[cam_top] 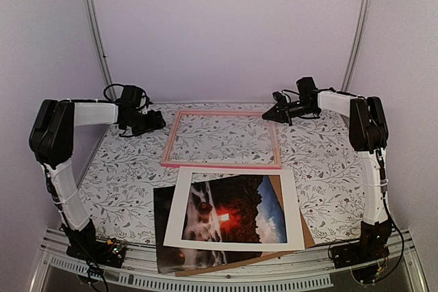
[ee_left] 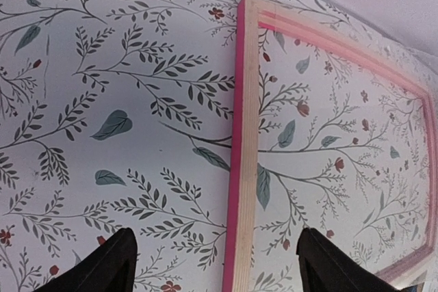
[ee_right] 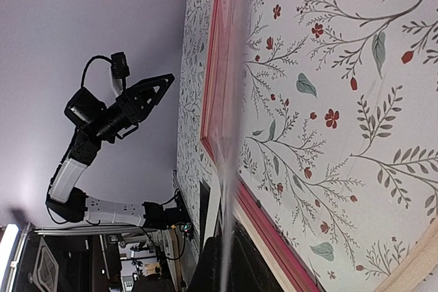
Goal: Put the photo into the frame
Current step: Place the glass panel on the frame body.
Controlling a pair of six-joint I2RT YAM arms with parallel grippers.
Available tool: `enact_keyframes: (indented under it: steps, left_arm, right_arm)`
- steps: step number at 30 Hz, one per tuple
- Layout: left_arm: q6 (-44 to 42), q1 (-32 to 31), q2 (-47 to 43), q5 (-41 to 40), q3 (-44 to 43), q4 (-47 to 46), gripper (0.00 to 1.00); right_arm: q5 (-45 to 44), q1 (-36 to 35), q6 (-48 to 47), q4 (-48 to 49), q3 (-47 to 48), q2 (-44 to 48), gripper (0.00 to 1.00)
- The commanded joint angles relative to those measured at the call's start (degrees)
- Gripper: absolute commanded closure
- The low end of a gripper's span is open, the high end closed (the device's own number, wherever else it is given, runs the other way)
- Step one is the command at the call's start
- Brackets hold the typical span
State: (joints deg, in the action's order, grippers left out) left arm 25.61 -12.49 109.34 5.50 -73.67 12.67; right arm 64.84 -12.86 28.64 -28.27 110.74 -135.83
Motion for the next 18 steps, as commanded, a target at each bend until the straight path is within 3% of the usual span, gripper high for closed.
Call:
enact_keyframes:
  steps: [1,18]
  left_arm:
    - [-1.14,-1.02,0.85,-0.44,-0.35,-0.81,0.17]
    - [-1.71,-2.65,2.56,-0.98,-0.76,-0.63,0.17]
  right_arm:
    - [1.37,-0.33,-4.13,-3.77,2.31,-0.96,1.0]
    - [2.12,-1.7,-3.54,-3.53,3.08,-2.33,1.0]
